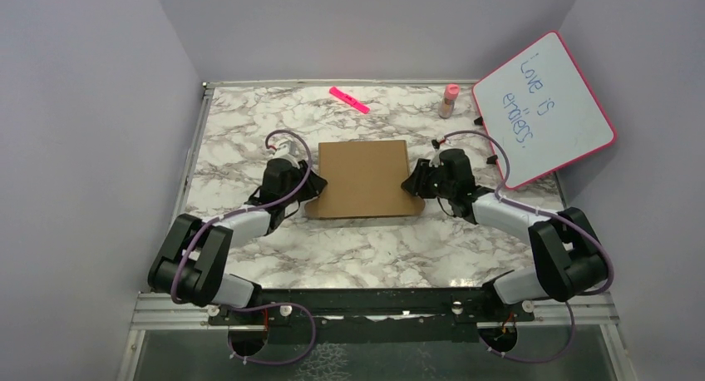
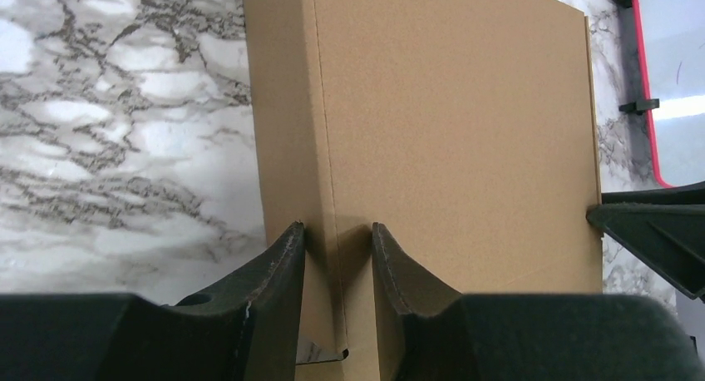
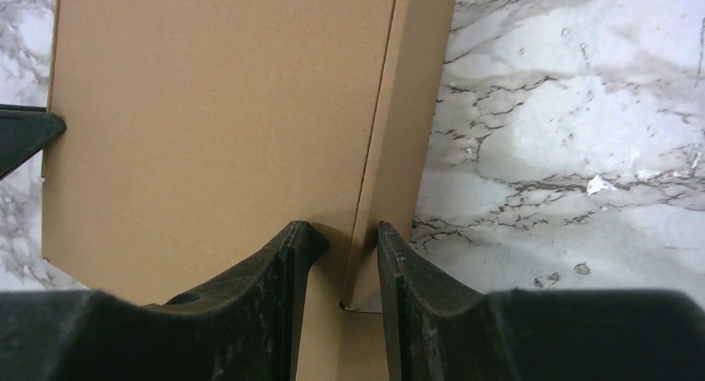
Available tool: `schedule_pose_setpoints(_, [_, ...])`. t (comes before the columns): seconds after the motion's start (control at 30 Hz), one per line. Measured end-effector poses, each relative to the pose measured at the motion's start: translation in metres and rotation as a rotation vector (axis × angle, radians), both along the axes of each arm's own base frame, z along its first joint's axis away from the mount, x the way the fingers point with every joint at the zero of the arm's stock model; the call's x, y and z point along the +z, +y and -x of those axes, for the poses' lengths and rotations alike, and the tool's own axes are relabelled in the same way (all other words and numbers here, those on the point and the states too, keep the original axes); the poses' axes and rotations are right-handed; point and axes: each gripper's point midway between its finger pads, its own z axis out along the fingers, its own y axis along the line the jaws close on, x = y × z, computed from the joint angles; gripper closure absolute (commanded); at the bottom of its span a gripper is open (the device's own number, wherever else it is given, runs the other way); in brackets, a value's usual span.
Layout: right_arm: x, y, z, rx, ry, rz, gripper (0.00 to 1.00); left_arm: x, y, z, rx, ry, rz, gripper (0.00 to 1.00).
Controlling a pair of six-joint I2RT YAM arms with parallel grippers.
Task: Fold the paper box
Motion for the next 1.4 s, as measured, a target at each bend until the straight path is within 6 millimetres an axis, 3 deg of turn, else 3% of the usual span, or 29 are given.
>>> schedule_pose_setpoints(0.17, [0.001,-0.004,-0.007,-0.013,0.001,0.040,0.52,0.001,-0.005,-0.011,-0.002,-0.005,0.000,0.61])
schedule_pose_setpoints(0.33, [0.007,-0.007,-0.002,0.021,-0.020,0.077,0.45,0.002,-0.004,0.000,0.000,-0.003,-0.004,0.41])
schedule_pose_setpoints(0.43, [0.020,-0.006,0.001,0.048,-0.057,0.078,0.36,0.011,0.003,0.014,0.022,-0.026,0.010,0.27])
schedule_pose_setpoints(0.67, [0.060,-0.004,0.005,0.114,-0.203,0.070,0.26,0.044,0.015,0.021,0.087,-0.117,0.060,0.03])
schedule_pose_setpoints(0.83, [0.075,0.005,0.017,0.218,-0.324,0.035,0.22,0.056,0.022,0.022,0.119,-0.106,0.127,0.01])
schedule_pose_setpoints(1.0, [0.087,0.028,0.029,0.372,-0.414,0.024,0.15,0.059,0.056,0.011,0.197,-0.038,0.231,0.01])
schedule_pose_setpoints(1.17, [0.096,0.072,0.051,0.581,-0.530,0.085,0.14,0.072,0.058,0.009,0.137,-0.002,0.197,0.01])
schedule_pose_setpoints(1.4, [0.069,0.115,0.084,0.804,-0.593,0.232,0.13,0.093,0.065,0.006,0.044,-0.034,0.004,0.01])
